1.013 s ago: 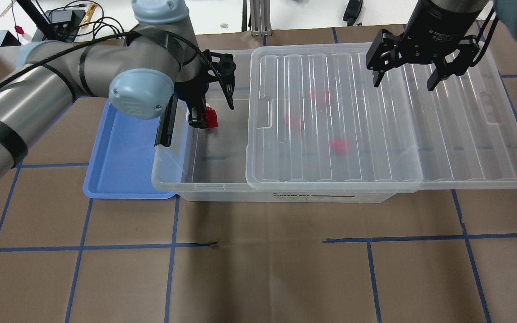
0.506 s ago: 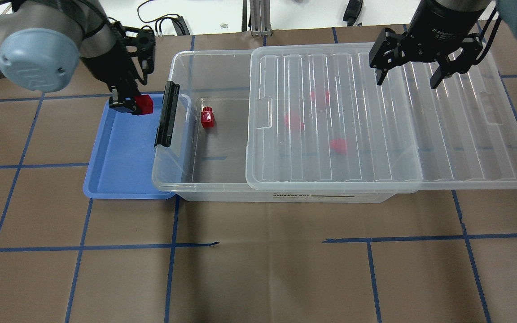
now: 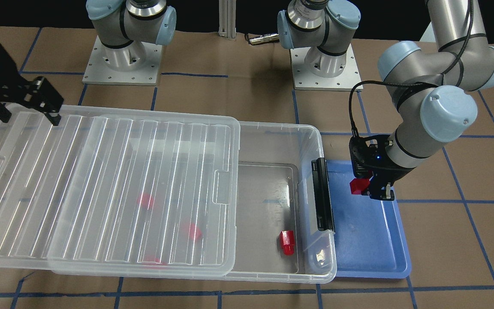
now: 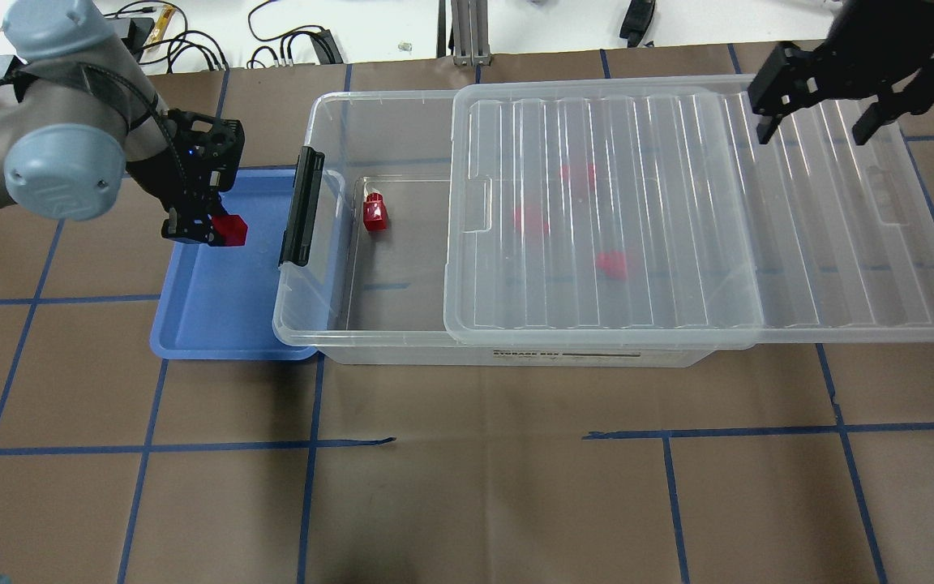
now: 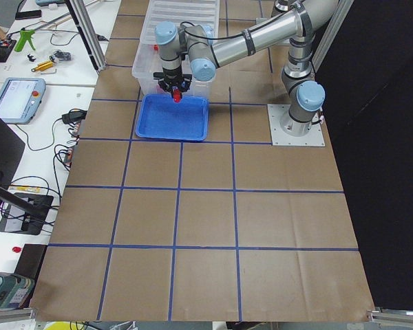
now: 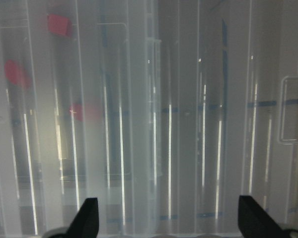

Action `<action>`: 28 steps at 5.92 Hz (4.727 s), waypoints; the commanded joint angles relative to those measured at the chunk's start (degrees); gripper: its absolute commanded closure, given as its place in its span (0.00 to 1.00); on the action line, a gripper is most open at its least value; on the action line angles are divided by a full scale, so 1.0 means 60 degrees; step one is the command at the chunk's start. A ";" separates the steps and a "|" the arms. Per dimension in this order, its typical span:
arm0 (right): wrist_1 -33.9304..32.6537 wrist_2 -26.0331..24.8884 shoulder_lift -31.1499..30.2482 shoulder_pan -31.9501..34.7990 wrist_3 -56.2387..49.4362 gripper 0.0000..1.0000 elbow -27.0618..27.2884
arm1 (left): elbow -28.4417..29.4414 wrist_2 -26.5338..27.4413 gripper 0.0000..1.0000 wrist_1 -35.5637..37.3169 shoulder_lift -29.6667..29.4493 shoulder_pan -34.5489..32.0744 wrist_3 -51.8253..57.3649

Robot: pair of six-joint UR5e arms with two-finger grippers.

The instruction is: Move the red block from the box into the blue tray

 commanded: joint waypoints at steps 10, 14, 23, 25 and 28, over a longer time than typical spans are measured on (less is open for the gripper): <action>-0.2432 -0.0399 0.2049 -0.3078 -0.3250 0.00 0.1565 | -0.0428 0.0074 0.03 0.1324 -0.0845 0.0067 0.0087; -0.2490 0.0156 0.1215 -0.2330 -0.2519 0.00 0.2722 | 0.1170 -0.0014 0.03 -0.3597 0.2098 -0.0168 -0.1287; -0.1429 0.0025 0.0616 -0.0805 -0.1083 0.00 0.1163 | 0.1872 -0.0014 0.02 -0.3558 0.2587 -0.2205 -1.7298; -0.0442 0.0055 0.0278 0.0272 0.0560 0.00 0.0338 | 0.1903 -0.0029 0.02 -0.3515 0.2645 -0.2132 -1.7286; -0.0118 0.0070 0.0218 0.2124 0.2492 0.00 -0.0031 | 0.1889 -0.0087 0.02 -0.3500 0.2675 -0.2044 -1.7081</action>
